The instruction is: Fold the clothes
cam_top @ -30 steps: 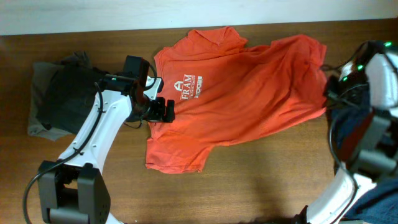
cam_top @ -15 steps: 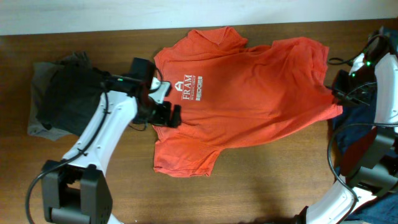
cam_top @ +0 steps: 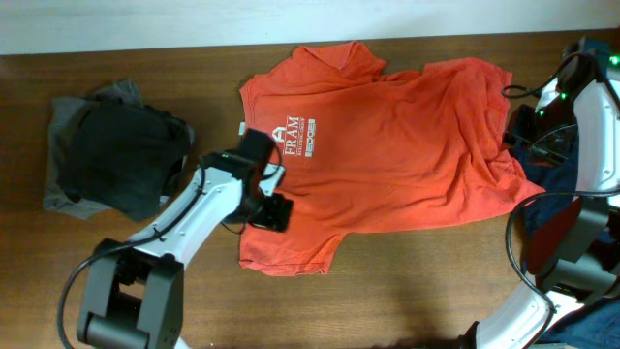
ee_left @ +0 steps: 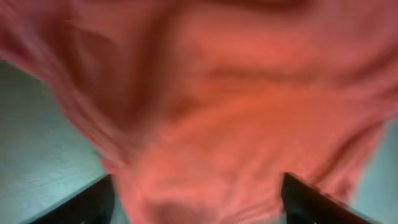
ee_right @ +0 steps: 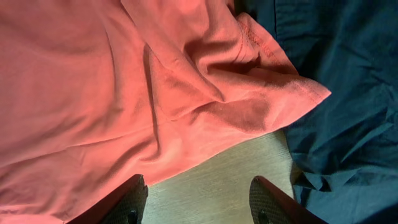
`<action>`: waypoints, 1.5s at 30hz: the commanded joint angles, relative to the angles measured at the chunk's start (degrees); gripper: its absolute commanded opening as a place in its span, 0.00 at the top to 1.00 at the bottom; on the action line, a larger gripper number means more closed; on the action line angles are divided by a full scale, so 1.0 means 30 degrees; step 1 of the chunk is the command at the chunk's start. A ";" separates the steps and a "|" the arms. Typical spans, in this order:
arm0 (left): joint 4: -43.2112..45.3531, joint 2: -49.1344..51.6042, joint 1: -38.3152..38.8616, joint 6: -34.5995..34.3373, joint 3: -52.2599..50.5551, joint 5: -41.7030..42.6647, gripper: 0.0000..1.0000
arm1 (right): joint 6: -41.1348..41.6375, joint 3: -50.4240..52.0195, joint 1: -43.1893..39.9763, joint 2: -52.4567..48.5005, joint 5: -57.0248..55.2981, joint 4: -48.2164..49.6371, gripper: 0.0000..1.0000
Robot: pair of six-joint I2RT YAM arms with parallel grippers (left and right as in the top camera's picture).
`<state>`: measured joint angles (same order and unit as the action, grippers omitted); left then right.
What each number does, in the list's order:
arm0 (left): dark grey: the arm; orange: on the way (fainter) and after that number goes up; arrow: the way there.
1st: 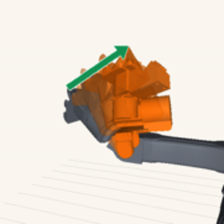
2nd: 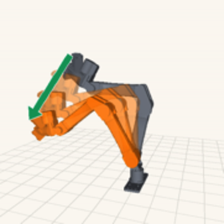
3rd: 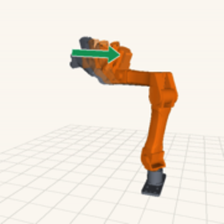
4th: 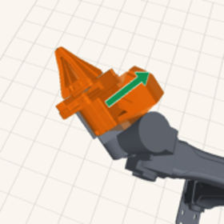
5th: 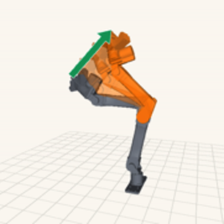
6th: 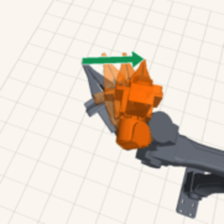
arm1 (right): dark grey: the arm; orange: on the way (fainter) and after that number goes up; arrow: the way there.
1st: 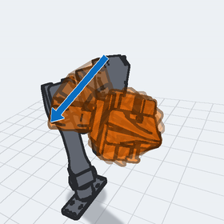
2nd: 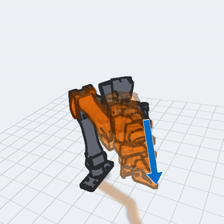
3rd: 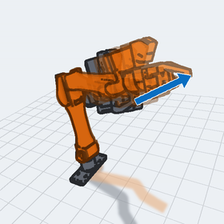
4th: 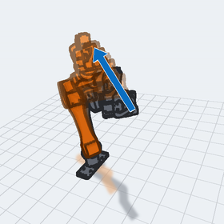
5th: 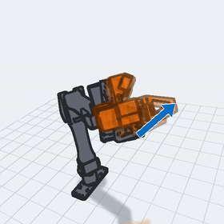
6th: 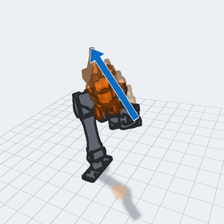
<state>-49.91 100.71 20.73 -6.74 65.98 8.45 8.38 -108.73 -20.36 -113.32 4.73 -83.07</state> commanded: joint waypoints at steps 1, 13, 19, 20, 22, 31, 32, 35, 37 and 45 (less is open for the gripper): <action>0.1603 -0.0430 -0.1151 -0.0867 -0.1268 -0.0816 0.48 | 0.0036 0.0066 0.0051 -0.0102 -0.0095 0.0058 0.42; 0.4743 0.1472 -0.1894 0.0270 -0.3315 -0.1202 1.00 | 0.0044 0.0066 0.0051 -0.0102 -0.0080 0.0255 0.42; 0.1282 0.1311 -0.4794 -0.5654 -0.3242 -0.3402 1.00 | 0.0029 0.0066 0.0051 -0.0102 -0.0087 0.0182 0.42; 0.0867 0.1311 -0.5391 -0.5843 -0.3242 -0.3395 1.00 | 0.0029 0.0066 0.0051 -0.0102 -0.0087 0.0204 0.42; 0.0168 0.1282 -0.6572 -0.5865 -0.3242 -0.3410 1.00 | 0.0029 0.0066 0.0051 -0.0102 -0.0087 0.0299 0.42; -0.0605 0.1129 -0.7628 -0.5297 -0.3242 -0.3242 0.92 | 0.0036 0.0204 0.0109 -0.0138 -0.0087 0.0568 0.38; -0.0612 0.0962 -0.7490 -0.5289 -0.3191 -0.3235 0.79 | 0.0029 0.0699 0.0146 -0.0138 -0.0117 0.0838 0.34; -0.0605 0.0007 -0.7235 -0.4612 -0.2841 -0.2827 0.69 | 0.0029 0.2397 0.0036 -0.0153 -0.0299 0.2630 0.29; -0.0597 -0.0736 -0.7155 -0.3927 -0.2499 -0.2448 0.64 | 0.0015 0.3621 -0.0109 -0.0175 -0.0015 0.4197 0.35; -0.0372 -0.3563 -0.7067 -0.1013 -0.1202 0.0189 0.53 | -0.0823 0.8655 -0.0240 -0.0175 0.0568 0.6623 0.36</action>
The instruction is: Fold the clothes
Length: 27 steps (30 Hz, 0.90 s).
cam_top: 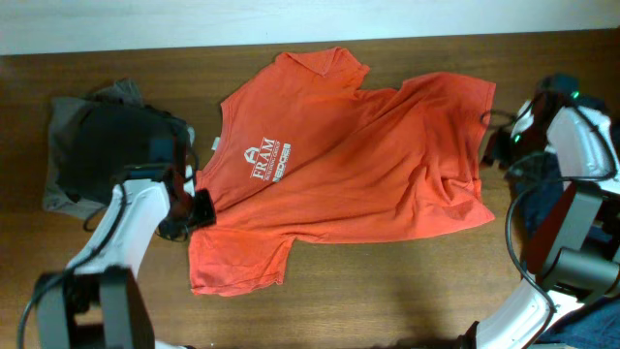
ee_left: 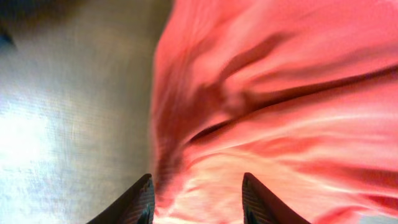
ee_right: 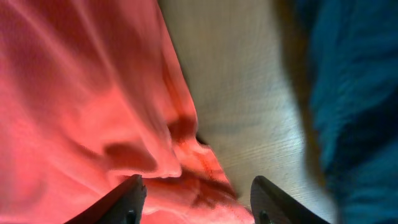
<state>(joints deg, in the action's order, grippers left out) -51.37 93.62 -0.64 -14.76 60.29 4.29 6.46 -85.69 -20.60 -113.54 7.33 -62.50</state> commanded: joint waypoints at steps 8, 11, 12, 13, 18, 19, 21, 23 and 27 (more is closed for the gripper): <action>0.3402 -0.1639 0.0058 0.3570 0.0692 0.3402 0.53 | 0.0736 0.2375 -0.0903 -0.0102 -0.0372 -0.2106 0.50; 0.6215 -0.1508 0.0058 0.4568 0.0692 0.3759 0.53 | 0.0743 0.3322 -0.0765 -0.0102 0.0750 -0.1552 0.52; 0.6870 -0.1399 0.0058 0.4896 0.0692 0.3752 0.53 | 0.0743 0.3599 -0.0750 -0.0102 0.1144 -0.1297 0.56; 0.7898 -0.1078 0.0058 0.5151 0.0692 0.3752 0.53 | 0.0736 0.3956 -0.0750 -0.0102 0.1566 -0.0852 0.64; 1.0644 0.0984 0.0058 0.5173 0.0692 0.5479 0.53 | 0.1574 0.3971 -0.0918 -0.0095 -0.1617 -0.1902 0.96; 1.1132 0.1537 0.0058 0.5275 0.0692 0.5741 0.53 | 0.2346 0.3949 -0.1020 -0.0095 -0.3228 -0.2455 0.96; 1.1759 0.2178 0.0058 0.5326 0.0692 0.5872 0.53 | 0.3147 0.3949 -0.1166 -0.0095 -0.4488 -0.3096 0.96; 1.2546 0.2856 0.0080 0.5493 0.0692 0.6186 0.53 | 0.3177 0.3949 -0.1290 -0.0095 -0.4459 -0.3388 0.96; 1.4695 0.4153 0.0576 0.5668 0.0692 0.6127 0.44 | 0.1836 0.3643 -0.1268 -0.0087 -0.2186 -0.3235 0.95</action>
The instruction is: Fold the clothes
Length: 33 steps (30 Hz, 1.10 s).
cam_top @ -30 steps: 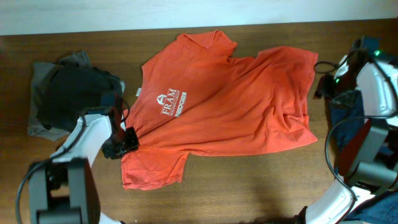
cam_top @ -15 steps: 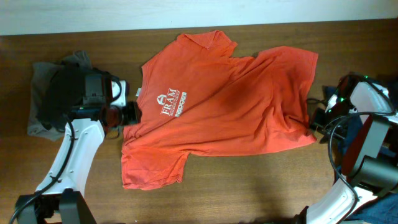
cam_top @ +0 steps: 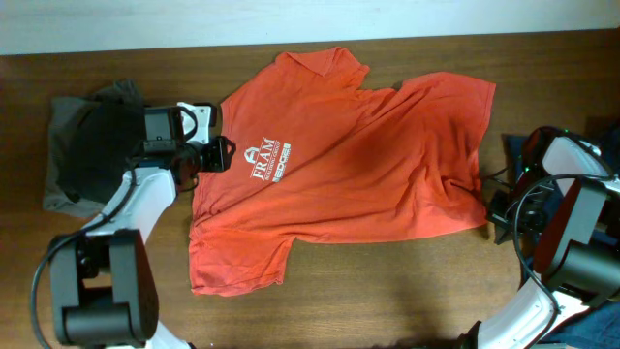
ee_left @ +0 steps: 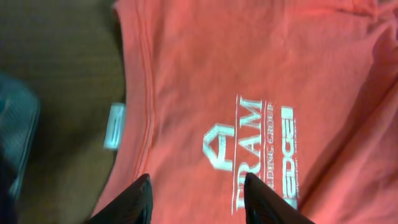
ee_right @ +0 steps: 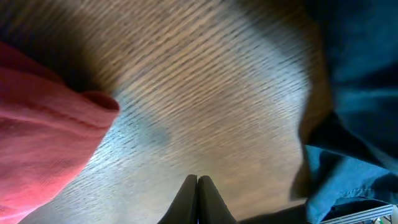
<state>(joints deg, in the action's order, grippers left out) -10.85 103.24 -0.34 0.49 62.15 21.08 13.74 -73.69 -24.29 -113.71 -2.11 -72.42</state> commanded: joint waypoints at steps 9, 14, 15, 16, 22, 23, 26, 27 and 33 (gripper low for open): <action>0.4386 0.4743 0.0845 -0.0379 0.0721 -0.0743 0.34 | -0.3774 -0.1231 -0.0036 -0.0029 0.6652 0.0590 0.52; 0.3089 0.6404 0.0845 -0.0444 0.1931 -0.1180 0.77 | -0.4940 -0.1246 -0.0036 -0.0029 0.7366 0.0882 0.51; 0.2812 0.6448 0.0845 -0.0444 0.1989 -0.1581 0.86 | -0.4940 -0.1246 -0.0036 -0.0036 0.7359 0.1027 0.51; 0.2492 0.6448 0.0845 -0.0444 0.2018 -0.2200 0.94 | -0.4932 -0.1217 -0.0036 -0.0036 0.7359 0.1348 0.50; 0.1333 0.6441 0.0831 -0.0889 0.2448 -0.3475 1.00 | -0.2798 0.0437 -0.0036 -0.0044 0.6156 0.4357 0.57; 0.1195 0.6441 0.0823 -0.0962 0.2594 -0.3483 1.00 | -0.2353 0.0889 -0.0036 -0.0044 0.5792 0.4918 0.60; 0.0882 0.6441 0.0758 -0.1326 0.3126 -0.3483 1.00 | -0.1443 0.2572 -0.0044 -0.0044 0.5297 0.6339 0.82; 0.0794 0.6441 0.0714 -0.1319 0.3308 -0.3490 1.00 | -0.1129 0.2783 -0.0044 -0.0044 0.4947 0.6441 0.87; -0.0525 0.6441 0.0663 -0.1304 0.4517 -0.4517 1.00 | 0.1137 0.2004 -0.0095 0.0066 -0.1086 0.2630 0.96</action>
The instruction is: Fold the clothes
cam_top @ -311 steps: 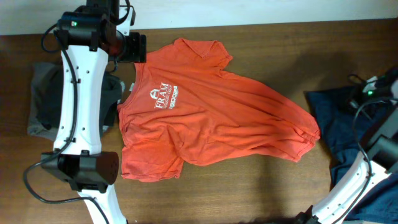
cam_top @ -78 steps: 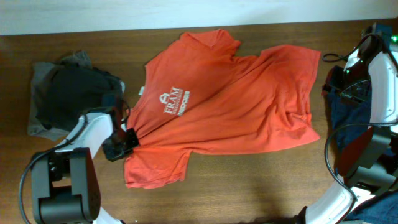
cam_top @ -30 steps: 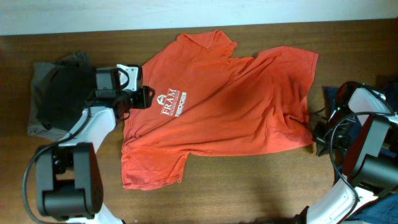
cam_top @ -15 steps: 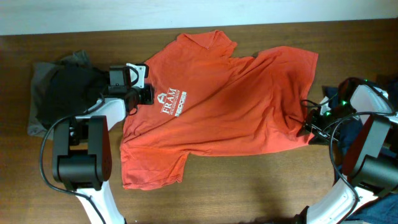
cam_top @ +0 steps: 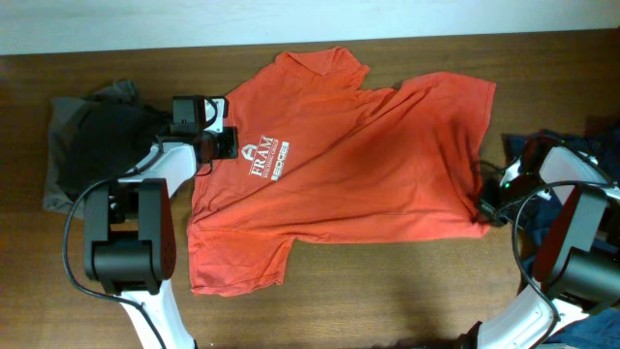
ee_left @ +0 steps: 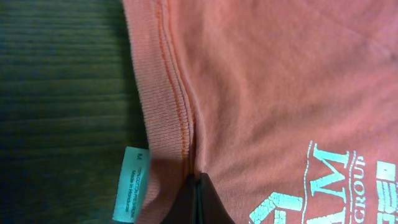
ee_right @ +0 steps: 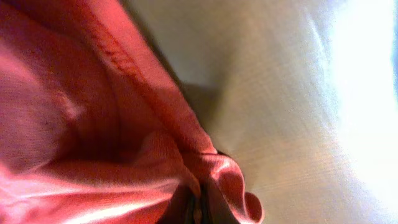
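An orange T-shirt (cam_top: 358, 155) with a white FRAM print (cam_top: 267, 157) lies spread on the wooden table (cam_top: 387, 291), front up, neck toward the left. My left gripper (cam_top: 219, 143) is shut on the shirt's ribbed neckband (ee_left: 163, 118), next to the white label (ee_left: 132, 184); its fingertips (ee_left: 196, 194) pinch the seam. At the bottom hem's near corner, my right gripper (cam_top: 486, 207) is shut on a bunched fold of orange cloth (ee_right: 217, 171). In the right wrist view its fingers are nearly buried in the fabric.
A heap of dark and grey clothes (cam_top: 102, 155) lies at the left, close behind my left arm. A blue garment (cam_top: 572, 184) sits at the right edge beside my right arm. Bare wood shows in front of the shirt.
My left gripper was open over the print and neckband; it is now shut on the neckband. My right gripper, shut over bare wood beside the hem corner, now pinches that corner. The shirt has not shifted.
First the shirt lay further right, with my left gripper open over its near sleeve and my right open at the hem. Then the shirt sat further left and turned, both grippers open. Later the left was at the neck, the right off the cloth. Now both are shut on it.
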`<action>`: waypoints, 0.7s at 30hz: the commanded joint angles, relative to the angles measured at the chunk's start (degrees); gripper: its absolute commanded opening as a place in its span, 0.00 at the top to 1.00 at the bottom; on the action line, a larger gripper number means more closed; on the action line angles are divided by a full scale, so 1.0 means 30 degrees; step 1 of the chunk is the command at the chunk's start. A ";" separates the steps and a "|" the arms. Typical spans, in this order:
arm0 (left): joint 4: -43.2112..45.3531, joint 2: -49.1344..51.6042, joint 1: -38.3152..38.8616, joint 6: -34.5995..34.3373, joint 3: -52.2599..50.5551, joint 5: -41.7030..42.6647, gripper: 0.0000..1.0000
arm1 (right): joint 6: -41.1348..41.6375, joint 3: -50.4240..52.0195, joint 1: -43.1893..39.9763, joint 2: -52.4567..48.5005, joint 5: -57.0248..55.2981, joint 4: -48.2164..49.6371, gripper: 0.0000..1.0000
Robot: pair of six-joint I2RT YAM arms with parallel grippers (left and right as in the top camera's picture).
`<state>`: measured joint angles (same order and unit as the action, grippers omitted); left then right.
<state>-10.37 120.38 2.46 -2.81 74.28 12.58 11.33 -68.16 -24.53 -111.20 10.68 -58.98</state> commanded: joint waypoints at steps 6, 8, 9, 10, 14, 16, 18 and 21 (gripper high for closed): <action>-0.1086 0.0729 -0.0379 -0.0291 0.0903 -0.1865 1.00 | 0.2412 -0.1734 -0.0015 -0.0554 -0.5960 -0.5297 0.95; -0.1253 0.0729 -0.0379 -0.0291 0.1049 -0.1865 1.00 | 0.2550 -0.1996 -0.0015 -0.0554 -0.6288 -0.5282 0.83; -0.1355 0.0729 -0.0379 -0.0291 0.1144 -0.1858 1.00 | 0.2616 -0.2135 -0.0015 -0.0554 -0.6302 -0.5231 0.74; -0.1530 0.0714 -0.0379 -0.0291 0.1304 -0.1858 1.00 | 0.2608 -0.2266 -0.0036 -0.0554 -0.6302 -0.5238 0.75; -0.2470 0.0619 -0.0379 -0.0284 0.2302 -0.1858 1.00 | 0.2535 -0.2958 -0.0226 -0.0554 -0.6288 -0.5632 0.92; -0.3308 0.0510 -0.0379 -0.0284 0.3359 -0.1851 1.00 | 0.2382 -0.3366 -0.0452 -0.0546 -0.6273 -0.6084 0.96; -0.4102 0.0423 -0.0379 -0.0284 0.4357 -0.1807 1.00 | 0.2127 -0.3439 -0.0576 -0.0539 -0.5843 -0.6142 0.96; -0.5960 0.0313 -0.0372 -0.0277 0.6462 -0.0801 0.74 | 0.0627 -0.3432 -0.0692 -0.0532 -0.3563 -0.5770 0.96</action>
<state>-24.86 121.51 1.85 -3.07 88.12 8.29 17.32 -77.58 -26.13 -112.81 -5.48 -76.95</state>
